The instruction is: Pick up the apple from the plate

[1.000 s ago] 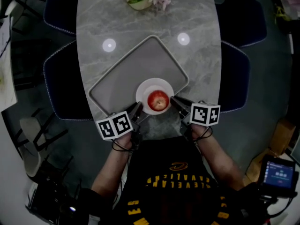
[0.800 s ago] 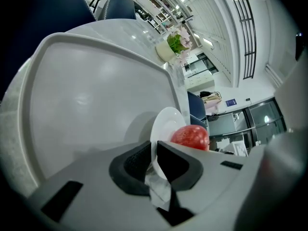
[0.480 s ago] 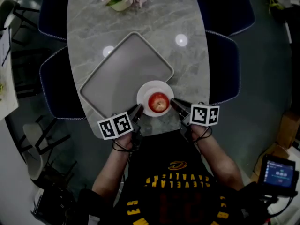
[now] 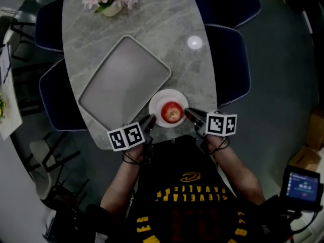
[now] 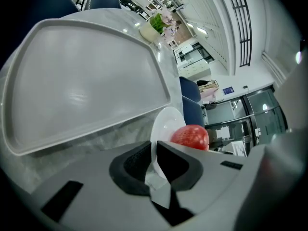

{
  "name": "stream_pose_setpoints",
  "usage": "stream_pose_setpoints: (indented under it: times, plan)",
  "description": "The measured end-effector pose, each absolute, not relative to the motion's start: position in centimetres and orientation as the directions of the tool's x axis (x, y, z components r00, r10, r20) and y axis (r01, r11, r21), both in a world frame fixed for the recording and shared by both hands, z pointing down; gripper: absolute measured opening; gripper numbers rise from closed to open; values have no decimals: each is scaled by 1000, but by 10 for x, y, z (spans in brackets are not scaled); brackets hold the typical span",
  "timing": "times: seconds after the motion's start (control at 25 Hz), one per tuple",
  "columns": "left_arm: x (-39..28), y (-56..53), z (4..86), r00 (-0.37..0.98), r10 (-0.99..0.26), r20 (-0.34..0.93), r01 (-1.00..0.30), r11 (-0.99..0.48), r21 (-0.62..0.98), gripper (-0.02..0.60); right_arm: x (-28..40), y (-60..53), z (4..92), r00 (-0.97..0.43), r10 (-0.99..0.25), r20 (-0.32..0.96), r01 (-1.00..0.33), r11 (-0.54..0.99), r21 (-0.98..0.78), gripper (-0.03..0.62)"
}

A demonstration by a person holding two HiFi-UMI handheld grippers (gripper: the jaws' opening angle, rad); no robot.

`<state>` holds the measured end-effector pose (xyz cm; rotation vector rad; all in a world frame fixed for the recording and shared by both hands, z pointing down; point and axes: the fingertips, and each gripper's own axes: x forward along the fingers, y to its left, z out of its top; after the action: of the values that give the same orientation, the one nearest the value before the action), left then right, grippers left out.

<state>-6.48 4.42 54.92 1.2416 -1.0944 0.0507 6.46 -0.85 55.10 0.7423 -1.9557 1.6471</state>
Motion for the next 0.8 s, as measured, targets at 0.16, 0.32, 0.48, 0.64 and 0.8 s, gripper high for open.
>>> stream_pose_setpoints:
  times: [0.16, 0.32, 0.48, 0.64, 0.8]
  plan:
    - [-44, 43, 553, 544, -488, 683, -577, 374, 726, 40, 87, -6, 555, -737, -119, 665, -676, 109, -729, 43]
    - [-28, 41, 555, 558, -474, 682, -585, 358, 727, 40, 104, -4, 557, -734, -132, 666, -678, 93, -729, 41]
    - [-15, 41, 557, 565, -461, 684, -592, 351, 726, 40, 117, -3, 559, -734, -141, 665, -678, 81, -731, 41]
    - [-6, 40, 557, 571, -453, 684, -599, 339, 725, 40, 127, -2, 560, -733, -150, 663, -677, 73, -732, 41]
    - [4, 42, 556, 580, -441, 685, -605, 329, 725, 40, 138, 3, 558, -730, -160, 665, -680, 65, -731, 41]
